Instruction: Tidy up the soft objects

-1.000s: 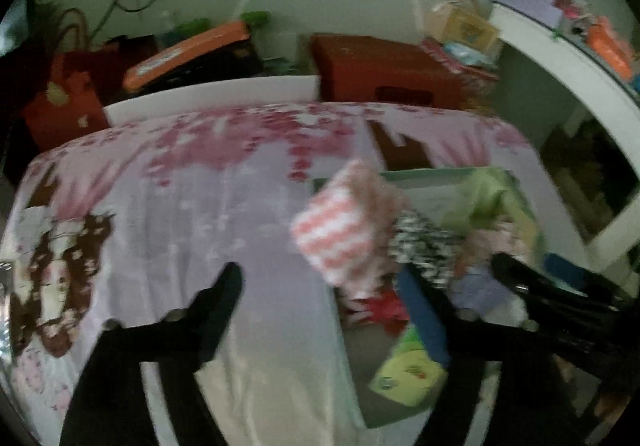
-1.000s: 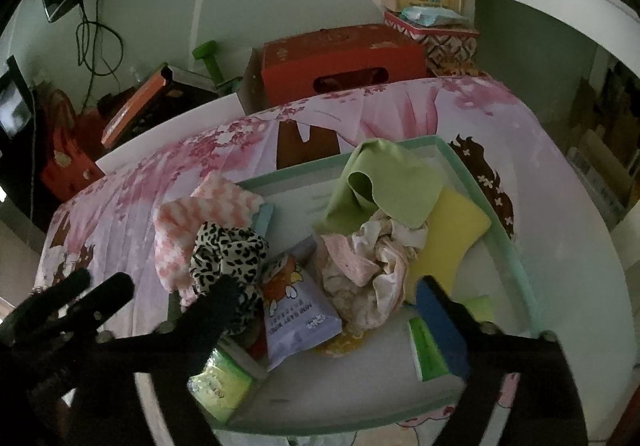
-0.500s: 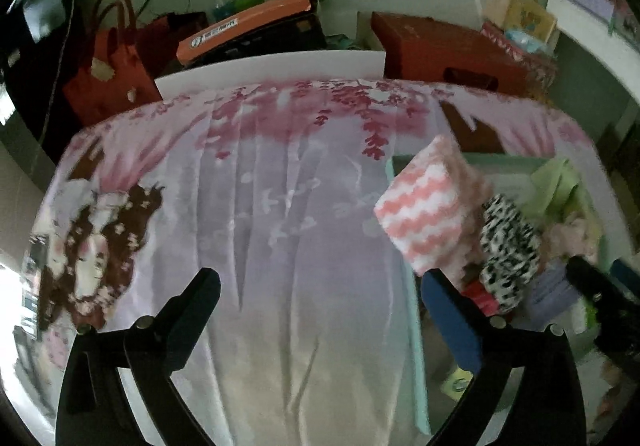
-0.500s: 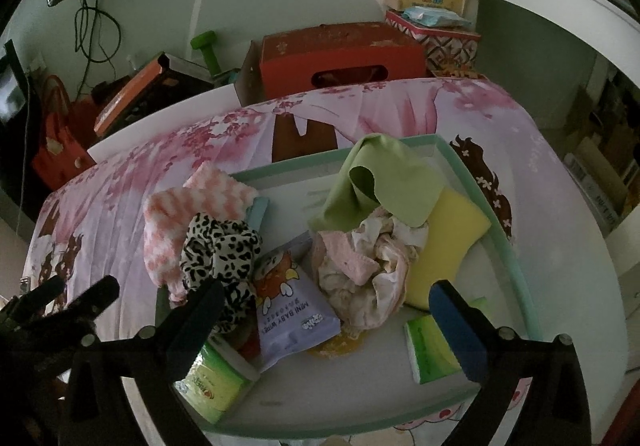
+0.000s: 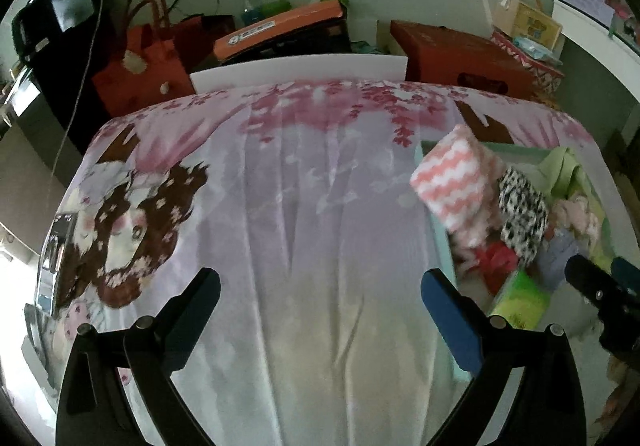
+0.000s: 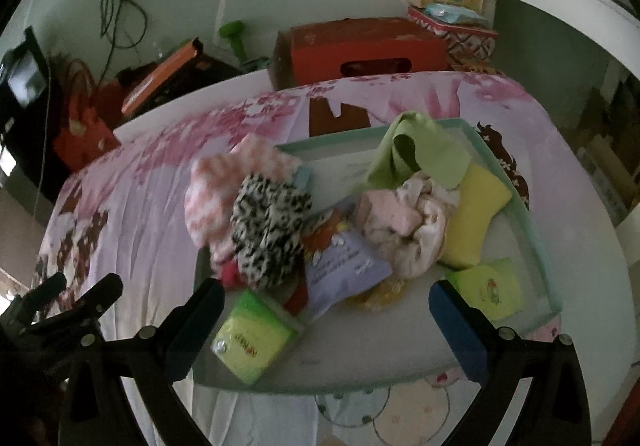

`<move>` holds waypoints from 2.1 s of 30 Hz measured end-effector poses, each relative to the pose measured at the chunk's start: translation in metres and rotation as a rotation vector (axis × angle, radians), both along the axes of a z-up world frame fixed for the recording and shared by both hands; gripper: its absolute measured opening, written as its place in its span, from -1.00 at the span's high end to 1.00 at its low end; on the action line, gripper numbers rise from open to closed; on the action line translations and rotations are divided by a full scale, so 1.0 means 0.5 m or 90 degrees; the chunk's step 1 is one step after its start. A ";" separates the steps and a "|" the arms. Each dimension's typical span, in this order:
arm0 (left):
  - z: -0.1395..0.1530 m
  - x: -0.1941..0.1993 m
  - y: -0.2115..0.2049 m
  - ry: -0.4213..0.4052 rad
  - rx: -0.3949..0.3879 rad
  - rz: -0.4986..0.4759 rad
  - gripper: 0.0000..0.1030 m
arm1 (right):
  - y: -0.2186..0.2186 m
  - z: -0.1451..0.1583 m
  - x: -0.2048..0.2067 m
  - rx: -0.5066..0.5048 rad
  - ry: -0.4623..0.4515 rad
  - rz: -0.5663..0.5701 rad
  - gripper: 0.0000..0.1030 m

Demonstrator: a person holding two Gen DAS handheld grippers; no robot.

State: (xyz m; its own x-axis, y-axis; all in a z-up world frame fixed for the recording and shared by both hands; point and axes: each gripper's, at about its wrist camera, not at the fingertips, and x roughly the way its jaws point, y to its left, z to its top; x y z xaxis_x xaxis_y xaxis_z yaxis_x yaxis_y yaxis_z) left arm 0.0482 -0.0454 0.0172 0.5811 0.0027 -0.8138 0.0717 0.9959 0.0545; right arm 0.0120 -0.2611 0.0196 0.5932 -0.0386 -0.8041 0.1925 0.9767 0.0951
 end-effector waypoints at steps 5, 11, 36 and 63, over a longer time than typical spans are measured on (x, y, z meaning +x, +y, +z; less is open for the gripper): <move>-0.025 -0.040 0.028 0.025 0.001 0.013 -0.95 | 0.027 -0.007 -0.033 0.001 0.002 0.017 -1.00; -0.033 -0.085 0.042 0.028 0.014 0.021 -0.95 | 0.053 -0.028 -0.068 -0.002 0.023 0.037 -1.00; -0.022 -0.200 0.051 0.029 -0.025 0.024 -0.95 | 0.100 -0.026 -0.186 -0.049 -0.045 0.057 -1.00; -0.025 -0.208 0.069 0.022 -0.045 0.057 -0.95 | 0.065 -0.026 -0.203 -0.018 -0.062 0.010 -1.00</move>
State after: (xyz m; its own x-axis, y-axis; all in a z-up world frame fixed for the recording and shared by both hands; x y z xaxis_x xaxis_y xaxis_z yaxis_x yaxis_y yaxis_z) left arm -0.0560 -0.0109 0.0049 0.5524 -0.0053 -0.8336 -0.0170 0.9997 -0.0176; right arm -0.0892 -0.2285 0.0066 0.6696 -0.0502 -0.7410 0.1678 0.9821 0.0851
